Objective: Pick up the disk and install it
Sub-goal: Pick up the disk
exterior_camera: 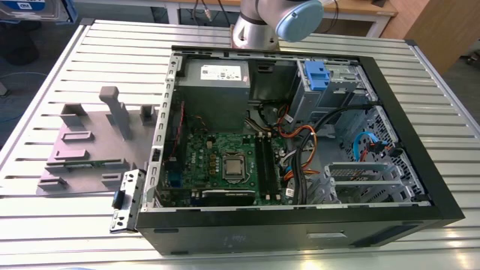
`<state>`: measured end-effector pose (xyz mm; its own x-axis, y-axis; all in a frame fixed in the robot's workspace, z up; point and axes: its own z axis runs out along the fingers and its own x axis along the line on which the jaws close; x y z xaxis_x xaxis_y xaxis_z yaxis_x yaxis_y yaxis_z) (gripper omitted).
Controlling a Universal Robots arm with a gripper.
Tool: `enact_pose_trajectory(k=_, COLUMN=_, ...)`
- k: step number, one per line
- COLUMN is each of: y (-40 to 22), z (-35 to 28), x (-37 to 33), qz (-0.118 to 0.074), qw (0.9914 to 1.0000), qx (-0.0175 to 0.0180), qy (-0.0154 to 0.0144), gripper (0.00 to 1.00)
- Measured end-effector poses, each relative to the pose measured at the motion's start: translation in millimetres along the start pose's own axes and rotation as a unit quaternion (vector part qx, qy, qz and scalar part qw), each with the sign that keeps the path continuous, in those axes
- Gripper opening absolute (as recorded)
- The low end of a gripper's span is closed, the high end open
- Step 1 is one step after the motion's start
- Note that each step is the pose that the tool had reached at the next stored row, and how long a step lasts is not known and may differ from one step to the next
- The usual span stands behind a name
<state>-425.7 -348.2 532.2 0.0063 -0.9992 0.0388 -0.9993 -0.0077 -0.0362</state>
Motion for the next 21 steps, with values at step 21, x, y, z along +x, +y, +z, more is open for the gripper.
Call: enact_pose_trajectory(k=21, y=-0.4, z=-11.6, x=0.4, qz=0.000, qw=1.00000, qx=0.0000, qy=0.0000, gripper=0.36)
